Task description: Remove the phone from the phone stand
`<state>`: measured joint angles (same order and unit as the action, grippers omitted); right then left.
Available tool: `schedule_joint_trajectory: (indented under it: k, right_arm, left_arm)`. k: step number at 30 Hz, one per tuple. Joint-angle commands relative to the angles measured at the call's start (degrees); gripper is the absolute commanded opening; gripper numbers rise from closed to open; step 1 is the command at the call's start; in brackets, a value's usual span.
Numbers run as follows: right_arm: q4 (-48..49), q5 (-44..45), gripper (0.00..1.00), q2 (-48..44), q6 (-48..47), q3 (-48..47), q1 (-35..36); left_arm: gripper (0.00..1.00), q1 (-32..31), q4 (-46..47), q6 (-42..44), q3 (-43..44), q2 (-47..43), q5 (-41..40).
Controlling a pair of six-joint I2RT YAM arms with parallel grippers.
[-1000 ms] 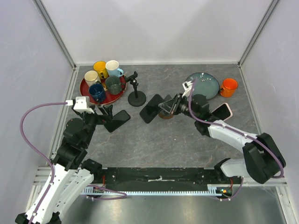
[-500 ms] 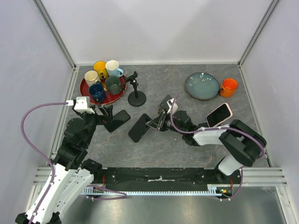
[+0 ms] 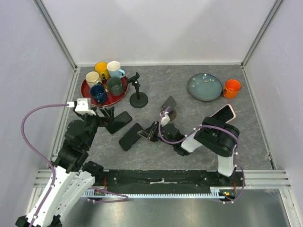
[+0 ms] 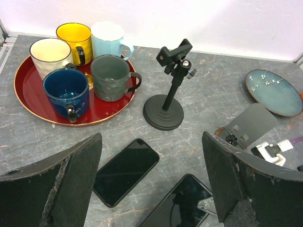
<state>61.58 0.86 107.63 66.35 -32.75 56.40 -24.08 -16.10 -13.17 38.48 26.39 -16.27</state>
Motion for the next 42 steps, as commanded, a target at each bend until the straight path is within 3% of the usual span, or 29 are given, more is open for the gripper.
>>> schedule_joint_trajectory:
  k: [1,9,13,14,19,24,28,31,42]
  right_arm:
    - [9.61,1.69,0.00,3.28,5.80,-5.04,1.16]
    - [9.17,3.09,0.00,8.38,8.97,-7.06,2.66]
    - [7.50,4.14,0.11,9.17,8.54,-6.97,3.01]
    - [7.15,4.41,0.19,9.17,8.28,-6.80,3.10]
    - [5.22,4.50,0.40,8.73,7.83,-6.01,3.01]
    - [3.02,4.50,0.51,7.85,6.34,-5.66,2.84]
    - [0.30,4.32,0.68,6.63,4.50,-6.01,2.84]
    - [-4.44,4.50,0.77,4.70,1.86,-6.71,2.84]
    - [-32.56,8.36,0.97,-1.90,-9.65,-13.03,2.92]
  left_arm:
    - [0.92,0.52,1.86,-0.89,-0.16,-0.82,0.01]
    - [0.92,0.52,1.86,-0.89,-0.16,-1.08,0.19]
    - [0.92,0.52,1.86,-0.89,-0.25,-1.17,0.19]
    - [0.92,0.52,1.95,-0.89,-0.16,-1.17,0.19]
    - [0.92,0.52,1.95,-0.89,-0.25,-1.17,0.28]
    - [0.92,0.52,1.95,-0.98,-0.25,-1.17,0.28]
    - [0.92,0.52,1.95,-0.89,-0.25,-1.17,0.28]
    - [0.92,0.52,1.86,-0.98,-0.25,-1.17,0.36]
    - [0.92,0.52,1.95,-0.98,-0.25,-0.99,0.63]
